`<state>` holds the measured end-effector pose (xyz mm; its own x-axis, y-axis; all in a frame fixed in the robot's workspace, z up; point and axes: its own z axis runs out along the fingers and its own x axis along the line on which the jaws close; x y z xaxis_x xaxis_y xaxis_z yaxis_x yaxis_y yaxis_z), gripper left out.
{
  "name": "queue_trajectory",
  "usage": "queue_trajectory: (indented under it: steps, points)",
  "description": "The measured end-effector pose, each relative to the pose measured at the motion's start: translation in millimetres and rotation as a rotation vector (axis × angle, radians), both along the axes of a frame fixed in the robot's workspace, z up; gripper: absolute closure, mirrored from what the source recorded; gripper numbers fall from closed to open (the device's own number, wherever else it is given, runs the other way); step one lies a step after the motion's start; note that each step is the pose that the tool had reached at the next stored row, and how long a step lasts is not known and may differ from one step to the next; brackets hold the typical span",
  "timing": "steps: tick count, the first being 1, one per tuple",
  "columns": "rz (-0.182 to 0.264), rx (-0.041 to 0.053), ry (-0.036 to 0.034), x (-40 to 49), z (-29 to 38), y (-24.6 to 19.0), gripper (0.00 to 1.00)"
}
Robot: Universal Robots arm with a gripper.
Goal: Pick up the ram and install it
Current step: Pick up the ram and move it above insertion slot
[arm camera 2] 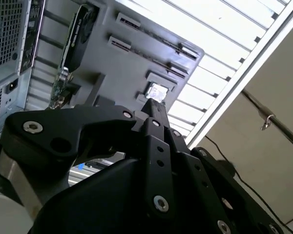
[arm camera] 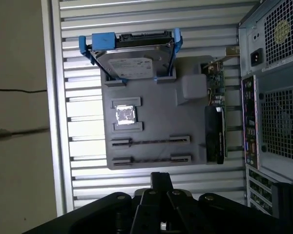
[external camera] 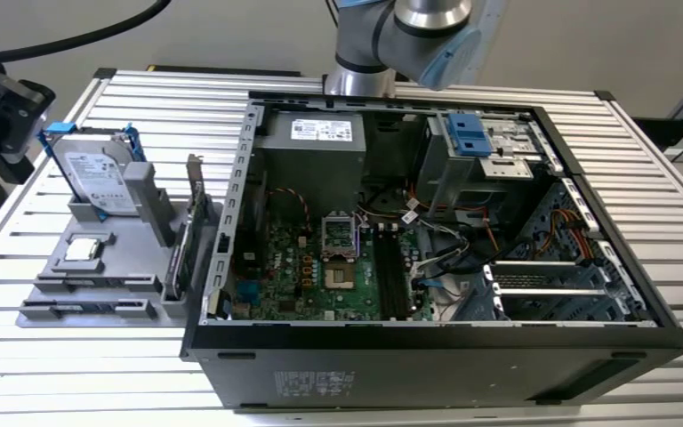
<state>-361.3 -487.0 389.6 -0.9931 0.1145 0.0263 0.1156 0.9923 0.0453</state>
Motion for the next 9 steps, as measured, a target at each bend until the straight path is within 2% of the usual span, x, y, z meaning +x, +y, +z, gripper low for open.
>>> queue_trajectory:
  steps: [9]
  points:
    - [-0.135, -0.0004, -0.0002, -0.1, -0.3, 0.0, 1.00]
